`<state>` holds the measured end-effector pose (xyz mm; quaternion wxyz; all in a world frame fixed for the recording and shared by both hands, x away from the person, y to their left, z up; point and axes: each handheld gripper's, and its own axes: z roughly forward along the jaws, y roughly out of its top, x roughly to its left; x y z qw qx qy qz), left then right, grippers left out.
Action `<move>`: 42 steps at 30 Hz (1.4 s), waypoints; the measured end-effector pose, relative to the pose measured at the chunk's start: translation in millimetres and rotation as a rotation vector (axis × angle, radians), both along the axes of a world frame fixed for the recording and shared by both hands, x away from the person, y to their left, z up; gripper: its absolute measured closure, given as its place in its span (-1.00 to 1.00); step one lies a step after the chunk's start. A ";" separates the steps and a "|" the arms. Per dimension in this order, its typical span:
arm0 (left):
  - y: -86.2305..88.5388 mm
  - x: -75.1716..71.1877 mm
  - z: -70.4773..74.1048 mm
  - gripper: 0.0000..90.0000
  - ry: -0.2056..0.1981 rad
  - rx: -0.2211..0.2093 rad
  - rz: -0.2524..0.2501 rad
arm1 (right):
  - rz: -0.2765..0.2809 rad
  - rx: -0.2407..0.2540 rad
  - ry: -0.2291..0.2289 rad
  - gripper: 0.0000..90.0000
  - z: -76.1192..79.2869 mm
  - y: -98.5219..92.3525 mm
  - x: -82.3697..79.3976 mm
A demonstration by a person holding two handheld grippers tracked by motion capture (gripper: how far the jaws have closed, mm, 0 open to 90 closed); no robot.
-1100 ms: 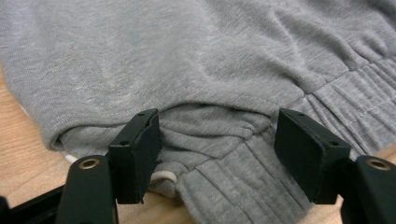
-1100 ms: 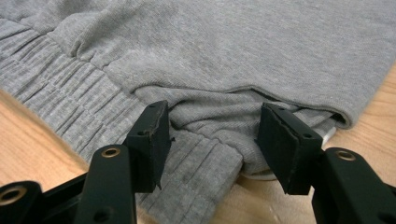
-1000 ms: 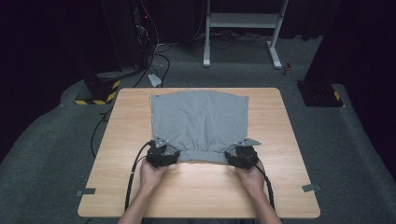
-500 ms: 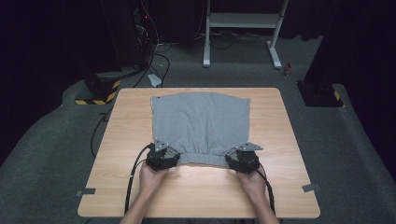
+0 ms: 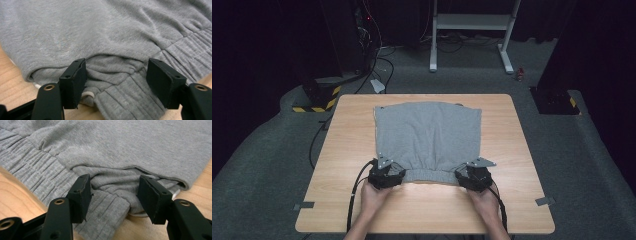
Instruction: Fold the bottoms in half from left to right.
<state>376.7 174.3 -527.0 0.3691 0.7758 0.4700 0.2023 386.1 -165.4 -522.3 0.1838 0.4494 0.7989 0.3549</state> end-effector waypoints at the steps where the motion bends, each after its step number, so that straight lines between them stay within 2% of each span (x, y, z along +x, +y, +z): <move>1: 0.0 0.0 0.0 -0.28 0.000 0.000 0.000 | -0.001 0.002 0.001 -0.03 0.1 -0.1 -1.2; 24: -3.9 -28.4 -0.3 -0.28 -0.001 -0.005 -0.037 | 0.009 0.002 -0.012 -0.02 -1.0 -8.1 -35.5; 30: -4.6 -35.8 -0.3 -0.27 -0.001 -0.006 -0.041 | 0.019 0.004 -0.012 -0.02 -1.1 -10.0 -41.3; 42: -4.6 -41.7 -0.4 -0.27 0.003 -0.012 -0.047 | 0.024 0.002 -0.014 -0.02 -1.1 -11.6 -48.5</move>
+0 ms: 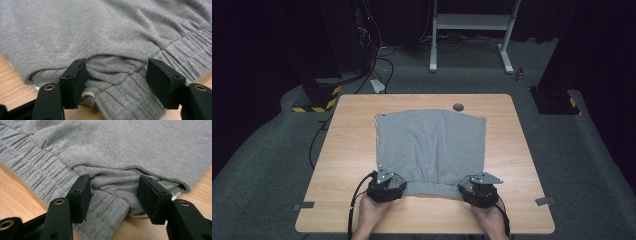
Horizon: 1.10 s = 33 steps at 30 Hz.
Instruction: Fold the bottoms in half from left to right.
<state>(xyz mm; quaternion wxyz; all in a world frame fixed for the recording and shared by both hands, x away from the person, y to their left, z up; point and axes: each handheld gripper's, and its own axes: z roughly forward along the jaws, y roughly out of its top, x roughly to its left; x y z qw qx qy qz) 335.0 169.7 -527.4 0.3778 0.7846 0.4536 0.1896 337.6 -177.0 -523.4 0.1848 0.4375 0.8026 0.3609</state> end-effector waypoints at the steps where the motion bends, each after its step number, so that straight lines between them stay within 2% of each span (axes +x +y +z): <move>1: 0.0 0.0 0.0 -0.27 0.000 0.000 0.000 | 0.000 0.000 0.000 -0.02 0.0 0.0 0.0; 16: 0.3 -19.0 2.5 -0.26 0.017 0.016 -0.052 | 0.015 -0.008 0.006 -0.02 1.1 -3.3 -20.1; 33: -4.2 -39.1 2.7 -0.25 0.023 0.010 -0.070 | 0.029 -0.018 0.008 -0.02 1.8 -8.4 -42.1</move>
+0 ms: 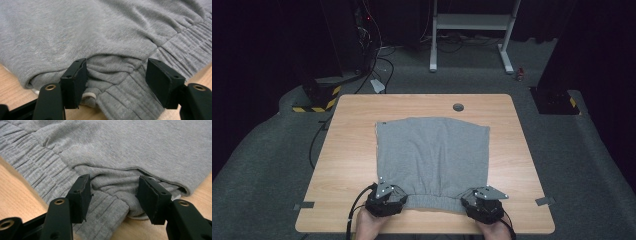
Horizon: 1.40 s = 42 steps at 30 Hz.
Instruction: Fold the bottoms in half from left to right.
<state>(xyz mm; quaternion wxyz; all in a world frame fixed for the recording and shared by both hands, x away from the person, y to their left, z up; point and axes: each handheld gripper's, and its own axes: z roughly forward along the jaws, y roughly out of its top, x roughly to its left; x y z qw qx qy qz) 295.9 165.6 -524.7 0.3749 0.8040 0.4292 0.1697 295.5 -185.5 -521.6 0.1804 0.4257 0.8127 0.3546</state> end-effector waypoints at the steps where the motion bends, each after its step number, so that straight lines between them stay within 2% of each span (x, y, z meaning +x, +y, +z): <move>1: -0.2 -2.2 0.3 -0.25 -0.001 0.005 -0.005 | 0.005 -0.002 -0.002 -0.02 0.0 -1.0 -2.1; 7: -0.1 -8.9 -0.2 -0.25 0.000 -0.004 -0.017 | 0.006 0.003 -0.002 -0.02 -0.3 -3.2 -8.8; 15: -0.4 -16.4 0.6 -0.25 0.000 0.005 -0.030 | 0.014 0.007 0.006 -0.02 0.0 -5.9 -16.5; 18: 0.1 -20.3 0.3 -0.25 0.002 -0.001 -0.035 | 0.012 0.012 0.001 -0.02 -0.6 -7.1 -20.1; 19: 0.3 -22.8 -0.7 -0.25 0.004 -0.021 -0.028 | 0.012 0.014 -0.009 -0.02 -1.4 -7.6 -21.0; 20: 0.3 -22.8 -0.7 -0.26 0.004 -0.021 -0.028 | 0.012 0.014 -0.009 -0.02 -1.4 -7.6 -21.0; 23: 1.7 -25.5 -2.9 -0.26 -0.012 -0.040 -0.022 | 0.008 0.022 -0.013 -0.02 -2.1 -8.0 -22.9; 27: 2.0 -24.9 -2.2 -0.27 -0.006 -0.042 -0.024 | 0.010 0.022 -0.012 -0.02 -1.5 -8.2 -22.4; 28: 1.8 -24.7 -1.8 -0.28 0.003 -0.050 -0.022 | 0.010 0.027 -0.012 -0.02 -1.3 -8.5 -22.3; 29: 2.1 -24.3 -1.2 -0.32 0.011 -0.059 -0.020 | 0.001 0.060 0.009 -0.02 -0.2 -10.6 -21.4; 30: 3.1 -23.5 -0.2 -0.32 0.014 -0.064 -0.022 | 0.001 0.060 0.009 -0.02 -0.2 -10.6 -21.4; 32: 3.9 -23.4 2.7 -0.33 0.017 -0.099 -0.023 | 0.000 0.087 0.017 -0.02 2.3 -12.4 -20.0; 34: 3.9 -23.0 6.4 -0.34 0.014 -0.116 -0.020 | 0.009 0.092 0.000 -0.02 5.6 -12.0 -19.7; 39: 4.4 -15.6 13.5 -0.34 0.009 -0.104 -0.025 | 0.025 0.117 -0.022 -0.05 9.6 -7.9 -17.1; 41: 6.0 -10.3 13.6 -0.29 0.007 -0.098 -0.019 | 0.030 0.158 -0.009 -0.08 11.5 -4.7 -15.6; 42: 6.0 -10.3 13.6 -0.28 0.007 -0.098 -0.019 | 0.030 0.158 -0.009 -0.08 11.5 -4.7 -15.6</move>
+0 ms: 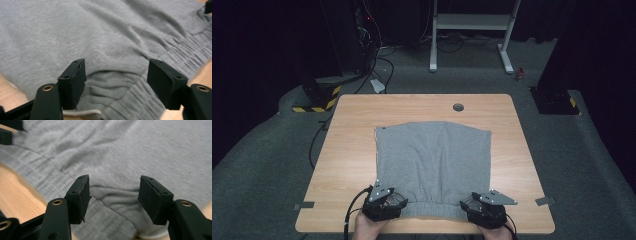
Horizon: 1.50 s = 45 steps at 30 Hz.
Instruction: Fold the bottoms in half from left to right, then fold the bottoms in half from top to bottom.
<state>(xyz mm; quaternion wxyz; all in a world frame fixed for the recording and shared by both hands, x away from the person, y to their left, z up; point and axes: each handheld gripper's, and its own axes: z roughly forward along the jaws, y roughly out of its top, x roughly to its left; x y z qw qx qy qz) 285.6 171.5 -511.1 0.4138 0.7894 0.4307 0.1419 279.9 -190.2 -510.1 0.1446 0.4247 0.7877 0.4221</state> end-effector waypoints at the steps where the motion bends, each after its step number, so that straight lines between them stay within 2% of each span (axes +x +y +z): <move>1: 1.2 2.3 -0.1 -0.28 0.005 0.000 0.003 | 0.001 0.033 0.006 -0.08 0.8 0.1 0.2; 2: 2.3 4.4 -0.6 -0.27 0.007 -0.004 0.006 | 0.006 0.073 0.007 -0.10 1.3 0.2 0.4; 3: 3.5 6.1 -0.8 -0.27 0.010 -0.003 0.005 | 0.014 0.091 -0.001 -0.11 1.1 3.0 0.4; 7: 10.5 16.4 -3.3 -0.27 0.034 -0.043 0.036 | 0.034 0.075 0.001 -0.12 -0.2 12.7 1.7; 10: 13.7 23.7 -3.6 -0.25 0.036 -0.038 0.051 | 0.060 0.084 0.005 -0.06 0.9 21.9 4.8; 12: 15.6 30.1 -4.4 -0.25 0.043 -0.030 0.067 | 0.076 0.075 0.010 -0.03 1.8 28.1 7.5; 15: 19.9 40.4 -5.5 -0.26 0.077 -0.050 0.088 | 0.110 0.062 0.036 -0.05 2.0 40.8 11.6; 16: 20.3 41.7 -5.6 -0.26 0.075 -0.052 0.095 | 0.132 0.049 0.034 -0.01 3.1 48.8 12.3; 18: 22.9 45.7 -4.2 -0.26 0.066 -0.051 0.114 | 0.145 0.040 0.029 0.02 3.4 53.1 12.7; 19: 24.3 48.5 -3.5 -0.25 0.060 -0.050 0.123 | 0.156 0.018 0.033 0.07 4.2 61.5 12.2; 21: 25.4 49.7 -3.5 -0.24 0.062 -0.054 0.132 | 0.166 0.010 0.029 0.08 4.4 64.9 12.5; 27: 34.9 60.3 -1.1 -0.24 0.056 -0.007 0.171 | 0.204 -0.005 0.021 0.15 5.2 83.1 13.2; 28: 39.2 66.0 0.4 -0.24 0.073 -0.017 0.171 | 0.222 -0.012 0.020 0.16 4.1 91.3 13.8; 30: 41.5 69.7 1.0 -0.18 0.085 -0.022 0.171 | 0.230 -0.014 0.015 0.16 3.7 94.1 14.3; 32: 45.4 76.6 4.7 -0.18 0.072 0.019 0.178 | 0.248 -0.016 0.015 0.16 3.4 101.8 14.2; 35: 52.3 84.2 10.6 -0.19 0.080 0.010 0.197 | 0.272 -0.026 0.001 0.18 3.8 113.2 13.7; 37: 58.2 91.5 14.9 -0.20 0.070 0.027 0.219 | 0.302 -0.026 -0.014 0.21 6.4 125.8 12.3; 40: 60.7 97.0 17.2 -0.20 0.068 0.031 0.228 | 0.324 -0.033 -0.026 0.22 7.9 135.0 10.3; 43: 64.8 112.2 16.4 -0.20 0.084 0.040 0.263 | 0.373 -0.048 -0.036 0.23 6.7 152.9 8.2; 45: 65.9 115.6 15.6 -0.19 0.082 0.035 0.271 | 0.393 -0.052 -0.041 0.23 5.4 160.5 6.9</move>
